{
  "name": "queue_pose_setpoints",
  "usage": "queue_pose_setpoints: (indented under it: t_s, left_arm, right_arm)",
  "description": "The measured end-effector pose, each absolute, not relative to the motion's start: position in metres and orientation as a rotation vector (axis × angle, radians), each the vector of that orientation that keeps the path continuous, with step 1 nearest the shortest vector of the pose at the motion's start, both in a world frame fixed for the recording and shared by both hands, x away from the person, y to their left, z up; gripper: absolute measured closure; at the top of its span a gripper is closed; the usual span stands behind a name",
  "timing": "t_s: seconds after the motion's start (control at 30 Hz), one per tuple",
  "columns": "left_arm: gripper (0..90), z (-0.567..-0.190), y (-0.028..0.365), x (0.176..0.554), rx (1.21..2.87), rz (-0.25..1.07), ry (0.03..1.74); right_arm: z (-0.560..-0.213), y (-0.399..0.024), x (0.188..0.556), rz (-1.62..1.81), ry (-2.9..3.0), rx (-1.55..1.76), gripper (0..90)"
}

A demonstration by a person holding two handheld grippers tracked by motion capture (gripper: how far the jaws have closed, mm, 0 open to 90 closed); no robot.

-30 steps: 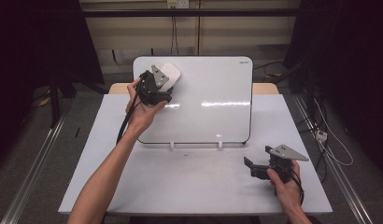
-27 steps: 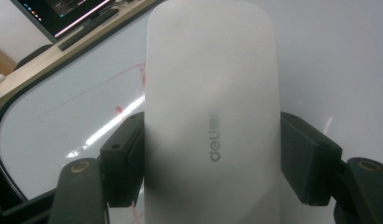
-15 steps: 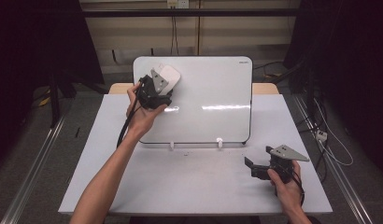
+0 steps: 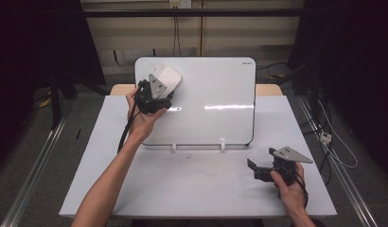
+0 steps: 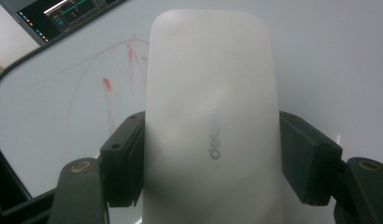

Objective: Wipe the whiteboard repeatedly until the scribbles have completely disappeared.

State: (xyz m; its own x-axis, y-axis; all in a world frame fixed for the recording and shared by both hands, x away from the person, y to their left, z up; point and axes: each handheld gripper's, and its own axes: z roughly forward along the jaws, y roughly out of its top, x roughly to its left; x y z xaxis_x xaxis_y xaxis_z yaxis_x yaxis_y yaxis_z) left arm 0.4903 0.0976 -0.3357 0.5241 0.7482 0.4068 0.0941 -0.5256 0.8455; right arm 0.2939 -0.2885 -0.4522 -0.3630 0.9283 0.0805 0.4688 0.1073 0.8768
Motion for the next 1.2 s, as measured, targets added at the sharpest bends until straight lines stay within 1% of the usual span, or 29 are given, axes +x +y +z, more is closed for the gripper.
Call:
queue_pose_setpoints:
  t_s: [0.2, 0.43, 0.63, 0.73, 0.9, 1.0, 1.07, 1.2]
  left_arm:
    - [31.1, -0.325, 0.100, 0.499, 1.951, 1.016, 0.705]
    - [31.1, -0.324, 0.101, 0.498, 1.956, 1.013, 0.718]
    - [31.2, -0.332, 0.109, 0.494, 1.894, 1.024, 0.781]
    - [31.2, -0.339, 0.113, 0.487, 1.915, 1.032, 0.773]
    - [31.2, -0.357, 0.121, 0.472, 1.901, 1.010, 0.793]
    - [31.2, -0.363, 0.123, 0.464, 1.906, 1.018, 0.786]
    - [31.2, -0.362, 0.125, 0.465, 1.910, 0.999, 0.791]
    - [31.2, -0.358, 0.123, 0.470, 1.913, 1.001, 0.801]
  right_arm:
    - [-0.452, -0.289, 0.294, 1.198, 1.889, 1.354, 4.6]
    - [-0.452, -0.289, 0.293, 1.197, 1.887, 1.357, 4.6]
    - [-0.452, -0.292, 0.290, 1.195, 1.878, 1.362, 4.6]
    - [-0.452, -0.292, 0.289, 1.196, 1.876, 1.366, 4.6]
    - [-0.452, -0.291, 0.290, 1.189, 1.879, 1.361, 4.6]
    - [-0.451, -0.289, 0.290, 1.191, 1.882, 1.357, 4.6]
    - [-0.451, -0.289, 0.290, 1.190, 1.883, 1.358, 4.6]
    - [-0.451, -0.289, 0.291, 1.190, 1.883, 1.358, 4.6]
